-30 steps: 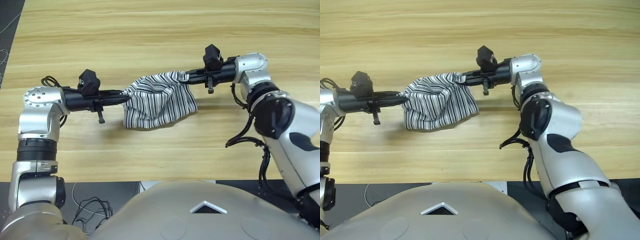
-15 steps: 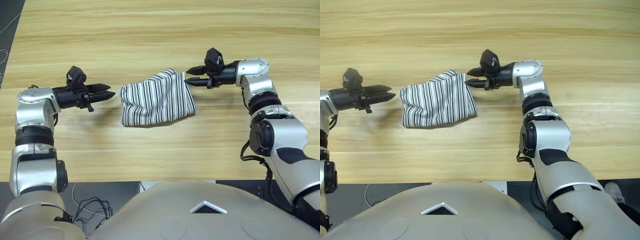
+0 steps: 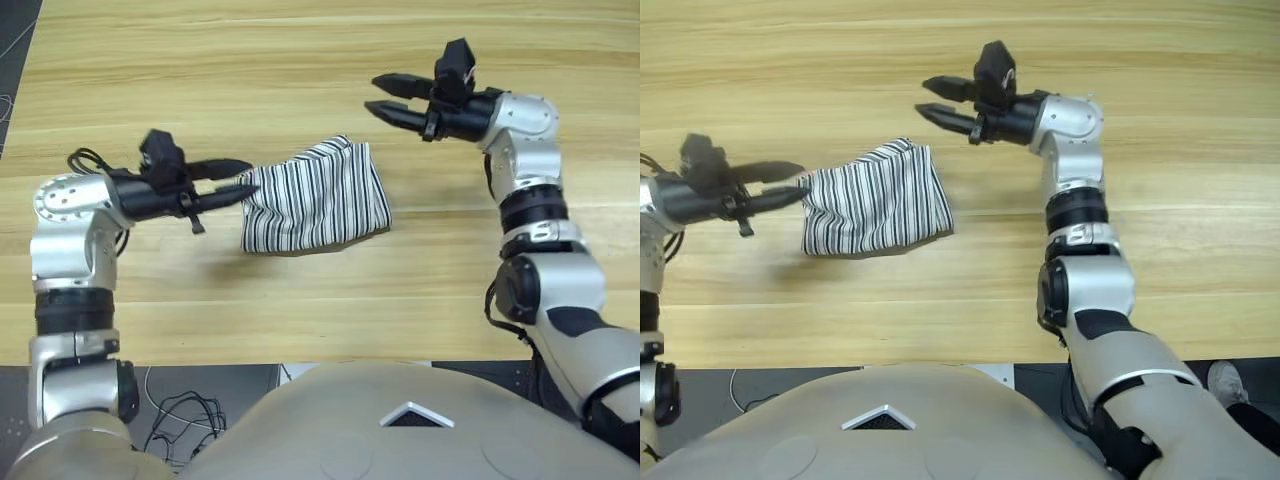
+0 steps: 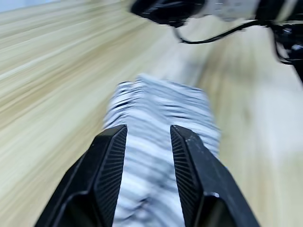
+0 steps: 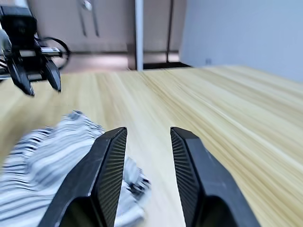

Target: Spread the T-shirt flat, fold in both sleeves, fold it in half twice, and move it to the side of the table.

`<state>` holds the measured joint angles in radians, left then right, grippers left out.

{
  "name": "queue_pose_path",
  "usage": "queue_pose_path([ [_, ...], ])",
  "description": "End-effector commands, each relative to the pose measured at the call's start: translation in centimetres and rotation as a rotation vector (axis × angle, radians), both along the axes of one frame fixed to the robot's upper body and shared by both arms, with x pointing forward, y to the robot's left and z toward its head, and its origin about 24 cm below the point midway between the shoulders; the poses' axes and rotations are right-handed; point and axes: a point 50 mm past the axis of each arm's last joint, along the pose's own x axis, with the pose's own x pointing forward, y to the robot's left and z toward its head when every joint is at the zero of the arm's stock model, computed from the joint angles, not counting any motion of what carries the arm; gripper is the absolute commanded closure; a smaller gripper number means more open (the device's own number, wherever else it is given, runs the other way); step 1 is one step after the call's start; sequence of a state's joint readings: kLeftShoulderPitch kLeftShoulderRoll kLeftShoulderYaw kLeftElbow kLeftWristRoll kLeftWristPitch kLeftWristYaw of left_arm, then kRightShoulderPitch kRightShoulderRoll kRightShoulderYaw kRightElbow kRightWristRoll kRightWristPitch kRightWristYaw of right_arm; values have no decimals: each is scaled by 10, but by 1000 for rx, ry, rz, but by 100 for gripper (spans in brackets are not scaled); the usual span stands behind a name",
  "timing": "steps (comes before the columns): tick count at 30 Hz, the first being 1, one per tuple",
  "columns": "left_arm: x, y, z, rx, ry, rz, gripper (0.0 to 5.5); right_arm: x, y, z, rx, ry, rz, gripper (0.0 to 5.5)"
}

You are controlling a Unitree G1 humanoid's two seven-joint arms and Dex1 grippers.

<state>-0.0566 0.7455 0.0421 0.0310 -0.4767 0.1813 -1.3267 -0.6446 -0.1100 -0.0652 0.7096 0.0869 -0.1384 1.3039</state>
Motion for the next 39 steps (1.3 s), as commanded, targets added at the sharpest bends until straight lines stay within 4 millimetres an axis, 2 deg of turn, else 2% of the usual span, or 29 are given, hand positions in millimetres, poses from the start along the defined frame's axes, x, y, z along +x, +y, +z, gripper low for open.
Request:
queue_pose_path([
  [1, -7, -8, 3, 26, -3, -31, 379, -24, 23, -13, -2, 33, 95, 380],
  [5, 1, -8, -1, 5, -10, 47, 379, -40, 48, -24, -16, 43, 149, 380],
  [11, 4, -3, -27, 37, 23, 104, 379, -47, 84, -36, -36, 29, 182, 380],
  [17, -11, 6, -41, 72, 94, 57, 379, -44, 102, -47, -85, 25, 174, 380],
  [23, -12, 7, -37, 60, 80, 54, 379, -42, 108, -58, -166, 12, 147, 380],
  [28, -13, 10, -43, 71, 92, 79, 379, -38, 107, -64, -231, 0, 114, 380],
  [39, -19, 26, -91, 165, 229, 166, 379, -39, 106, -72, -275, 24, 87, 380],
])
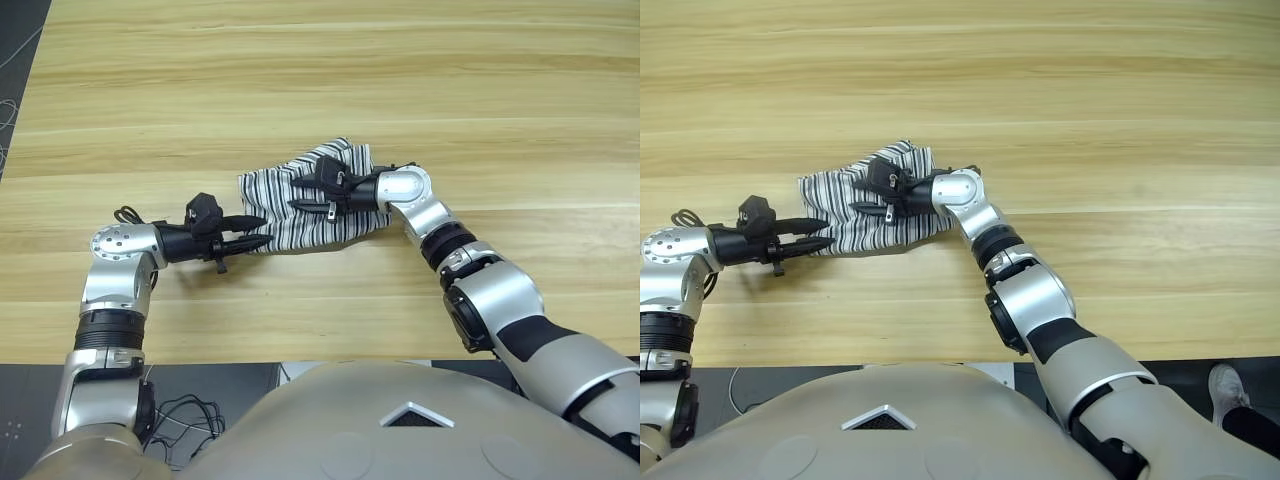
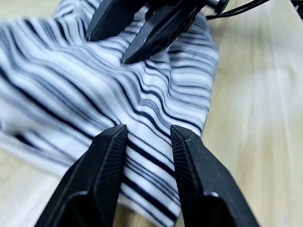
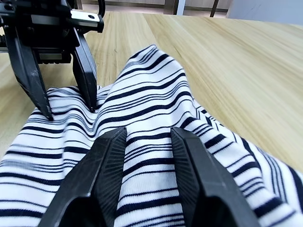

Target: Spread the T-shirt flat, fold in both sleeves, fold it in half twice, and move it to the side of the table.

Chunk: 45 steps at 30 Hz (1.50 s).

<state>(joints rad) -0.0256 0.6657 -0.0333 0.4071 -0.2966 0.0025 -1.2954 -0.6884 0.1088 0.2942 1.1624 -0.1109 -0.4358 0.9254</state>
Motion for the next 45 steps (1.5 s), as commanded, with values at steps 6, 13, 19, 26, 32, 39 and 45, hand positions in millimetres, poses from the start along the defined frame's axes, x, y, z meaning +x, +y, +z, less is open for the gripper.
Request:
queue_pose_path([
  [6, -3, 8, -20, 70, 37, 35, 379, 19, -9, -8, -180, -14, -232, 380],
  [13, 0, 9, -20, 77, 30, 41, 379, 44, -43, -13, -388, -37, -544, 380],
  [19, 24, -5, 23, -100, -174, 72, 379, 43, -39, -11, -364, -34, -498, 380],
  [26, 62, -31, 63, -328, -392, 358, 379, 80, -191, 21, -445, -67, -981, 380],
  [32, 84, -40, 53, -431, -428, 613, 379, 50, -304, 25, -493, -11, -1392, 380],
  [39, 92, -38, 37, -570, -427, 788, 379, 71, -261, 38, -248, -190, -1423, 380],
  [45, 94, -34, 32, -600, -445, 834, 379, 79, -254, 79, -212, -641, -1438, 380],
])
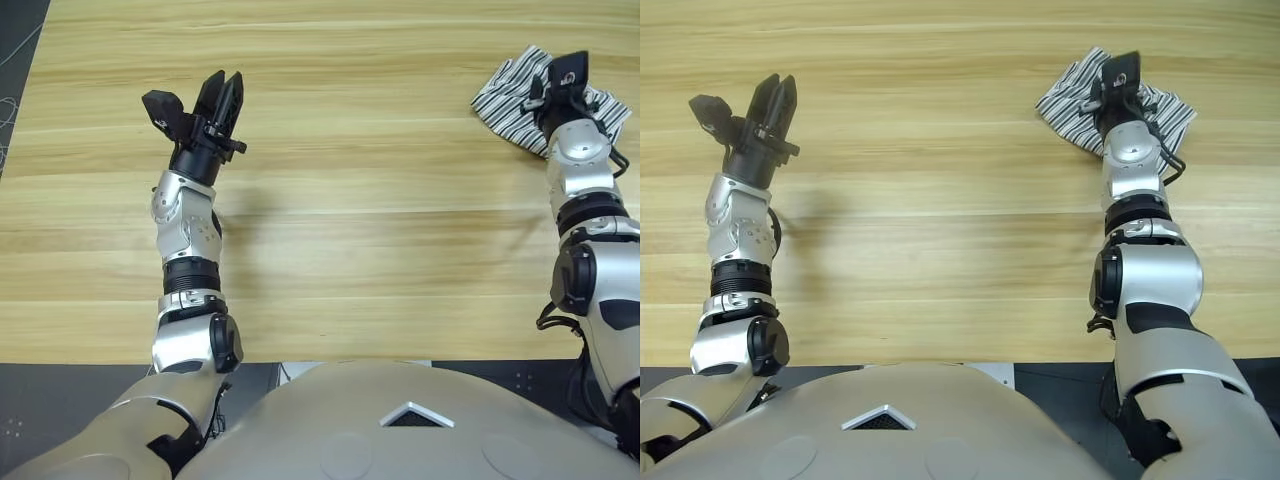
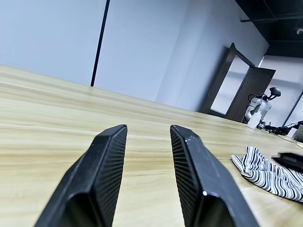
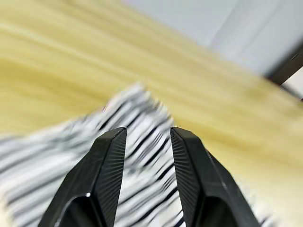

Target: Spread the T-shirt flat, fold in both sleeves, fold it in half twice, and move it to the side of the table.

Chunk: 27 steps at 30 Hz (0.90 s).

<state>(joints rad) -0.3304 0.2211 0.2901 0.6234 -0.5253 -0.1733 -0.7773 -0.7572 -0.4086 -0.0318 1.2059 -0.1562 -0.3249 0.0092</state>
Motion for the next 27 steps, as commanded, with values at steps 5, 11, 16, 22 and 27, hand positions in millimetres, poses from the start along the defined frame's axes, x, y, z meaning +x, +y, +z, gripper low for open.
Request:
queue_pose_path([
  [5, 17, 19, -1, -21, -27, 343, 379, -13, 110, -9, 35, -235, 453, 380],
  [11, 35, -24, -12, 483, 24, 366, 379, -70, 152, -76, -170, -80, 795, 380],
  [16, 37, -18, -11, 651, 17, 498, 379, -64, 144, -73, -246, -111, 756, 380],
  [22, 40, -25, -11, 696, 4, 504, 379, -60, 138, -71, -272, -120, 708, 380],
  [27, 40, -28, -12, 691, 16, 491, 379, -58, 136, -71, -280, -120, 685, 380],
])
